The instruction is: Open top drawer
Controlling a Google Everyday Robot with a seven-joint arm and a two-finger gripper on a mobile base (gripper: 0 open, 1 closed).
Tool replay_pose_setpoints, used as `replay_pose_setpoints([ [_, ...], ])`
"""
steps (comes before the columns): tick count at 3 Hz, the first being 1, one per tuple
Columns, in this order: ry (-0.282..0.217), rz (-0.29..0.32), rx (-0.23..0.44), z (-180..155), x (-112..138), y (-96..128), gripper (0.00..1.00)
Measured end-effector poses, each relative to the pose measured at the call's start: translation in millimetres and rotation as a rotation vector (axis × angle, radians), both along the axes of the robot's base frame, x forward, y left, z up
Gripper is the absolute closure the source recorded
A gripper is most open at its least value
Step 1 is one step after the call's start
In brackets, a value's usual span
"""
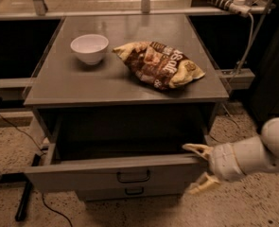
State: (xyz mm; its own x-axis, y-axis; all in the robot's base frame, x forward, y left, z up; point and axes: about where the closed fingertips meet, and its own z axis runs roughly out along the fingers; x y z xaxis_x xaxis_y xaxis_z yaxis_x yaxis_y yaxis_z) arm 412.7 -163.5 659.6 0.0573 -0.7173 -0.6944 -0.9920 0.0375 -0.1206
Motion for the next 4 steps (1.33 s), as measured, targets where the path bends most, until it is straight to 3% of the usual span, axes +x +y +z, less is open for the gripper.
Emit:
replay_pose_setpoints([
  [1,0.000,0.000,0.000,8.0,0.0,0.4,0.60],
  [2,0.004,0.016,0.036,10.4,-31.2,2.8,0.83],
  [3,0.004,0.016,0.036,15.6,-31.1,2.1,1.00],
  [4,0.009,-0.020,0.027,12.5,-51.4,-4.6,0.83],
])
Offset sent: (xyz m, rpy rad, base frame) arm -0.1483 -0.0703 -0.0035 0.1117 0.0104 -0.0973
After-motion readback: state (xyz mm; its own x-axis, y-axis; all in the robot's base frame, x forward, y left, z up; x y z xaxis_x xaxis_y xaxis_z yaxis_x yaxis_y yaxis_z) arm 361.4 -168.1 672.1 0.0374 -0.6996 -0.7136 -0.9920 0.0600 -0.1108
